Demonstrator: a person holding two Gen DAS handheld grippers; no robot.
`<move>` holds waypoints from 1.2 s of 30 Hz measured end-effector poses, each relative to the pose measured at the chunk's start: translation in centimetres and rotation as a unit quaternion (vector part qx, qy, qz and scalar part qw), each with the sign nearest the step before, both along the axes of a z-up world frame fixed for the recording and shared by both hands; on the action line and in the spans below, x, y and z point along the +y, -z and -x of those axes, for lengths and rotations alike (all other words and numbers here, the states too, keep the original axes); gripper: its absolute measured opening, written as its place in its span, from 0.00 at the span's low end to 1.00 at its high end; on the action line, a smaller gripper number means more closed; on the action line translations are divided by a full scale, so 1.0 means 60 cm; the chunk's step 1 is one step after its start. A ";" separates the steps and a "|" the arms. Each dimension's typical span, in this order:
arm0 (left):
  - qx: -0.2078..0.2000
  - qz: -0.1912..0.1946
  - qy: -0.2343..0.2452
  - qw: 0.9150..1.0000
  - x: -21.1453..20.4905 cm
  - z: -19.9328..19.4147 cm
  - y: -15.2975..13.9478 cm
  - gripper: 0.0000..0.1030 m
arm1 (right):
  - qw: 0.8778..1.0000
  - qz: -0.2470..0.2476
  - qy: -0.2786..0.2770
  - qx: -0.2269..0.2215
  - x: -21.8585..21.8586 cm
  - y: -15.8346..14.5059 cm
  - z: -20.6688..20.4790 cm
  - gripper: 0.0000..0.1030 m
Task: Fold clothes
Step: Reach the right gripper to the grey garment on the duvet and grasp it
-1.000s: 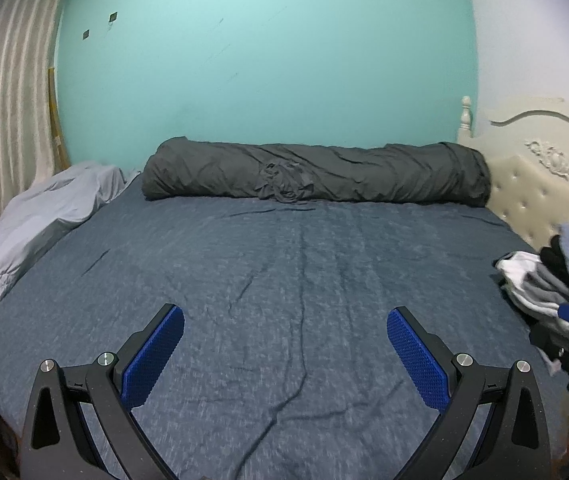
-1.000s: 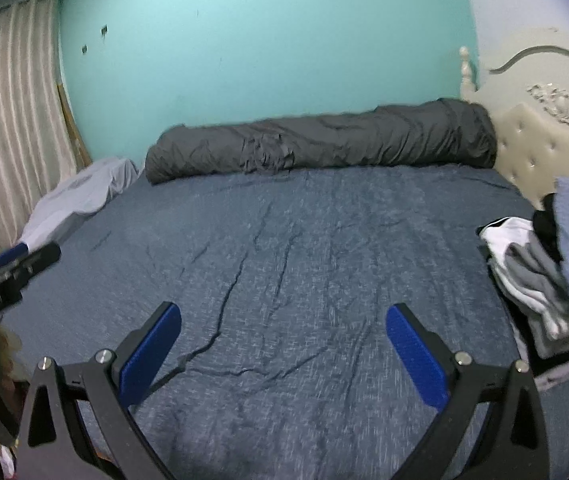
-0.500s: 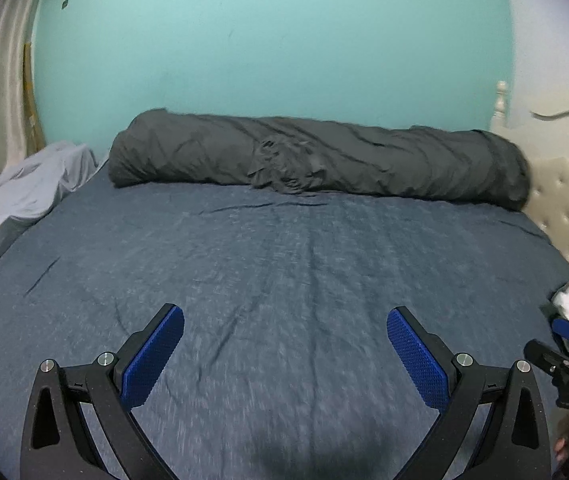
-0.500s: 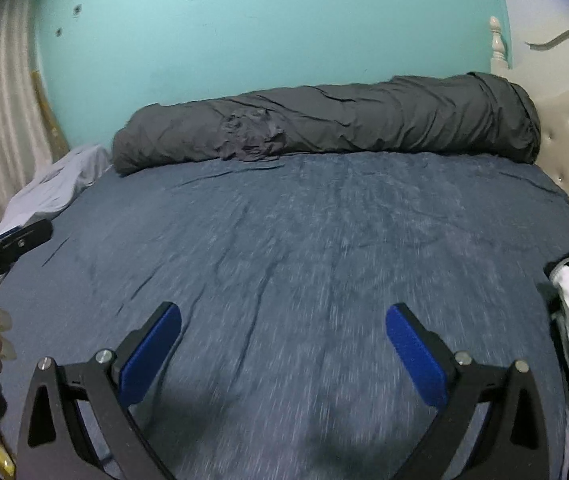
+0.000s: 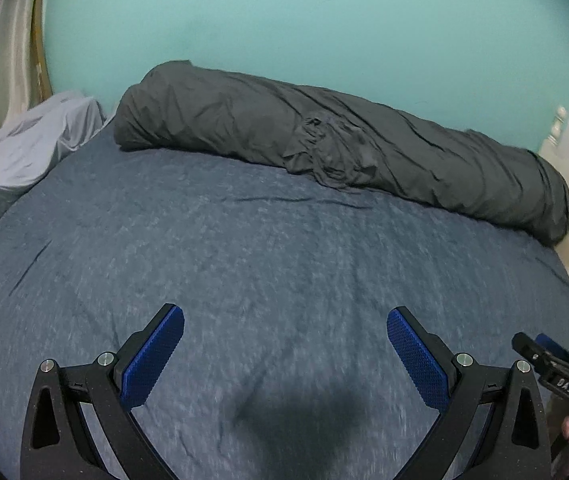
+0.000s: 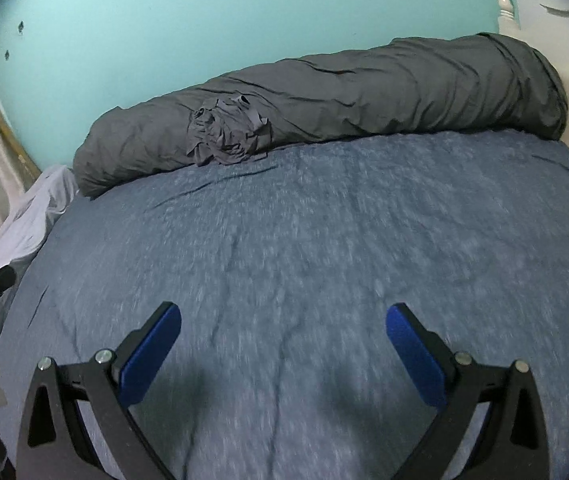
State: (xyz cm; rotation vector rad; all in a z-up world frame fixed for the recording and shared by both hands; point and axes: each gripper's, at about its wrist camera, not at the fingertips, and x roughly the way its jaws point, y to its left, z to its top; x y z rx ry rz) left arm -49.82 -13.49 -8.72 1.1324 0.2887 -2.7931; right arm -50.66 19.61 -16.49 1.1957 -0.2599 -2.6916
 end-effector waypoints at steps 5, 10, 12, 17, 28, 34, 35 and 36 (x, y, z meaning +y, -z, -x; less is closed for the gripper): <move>-0.018 -0.002 -0.007 1.000 -0.061 0.092 -0.007 1.00 | 0.999 -0.008 0.027 -0.017 -0.050 -0.002 0.101 1.00; -0.027 0.004 0.005 1.000 -0.086 0.181 0.007 1.00 | 0.999 0.007 0.037 -0.025 -0.092 0.003 0.226 1.00; -0.032 -0.005 0.001 0.999 -0.097 0.210 0.021 1.00 | 0.999 -0.006 0.027 -0.020 -0.110 0.010 0.270 1.00; -0.044 -0.016 -0.008 0.999 -0.124 0.270 0.066 1.00 | 0.999 -0.033 0.008 -0.015 -0.154 0.043 0.390 1.00; -0.066 -0.035 -0.036 0.997 -0.183 0.349 0.194 1.00 | 0.998 -0.057 -0.023 -0.026 -0.246 0.132 0.591 0.78; -0.055 -0.049 -0.051 0.996 -0.208 0.346 0.232 1.00 | 0.996 -0.077 -0.005 -0.034 -0.270 0.165 0.666 0.78; -0.053 -0.056 -0.058 0.995 -0.216 0.343 0.237 1.00 | 0.996 -0.081 -0.003 -0.032 -0.274 0.170 0.677 0.78; -0.050 -0.066 -0.062 0.995 -0.221 0.339 0.241 1.00 | 0.996 -0.086 -0.001 -0.030 -0.278 0.174 0.687 0.78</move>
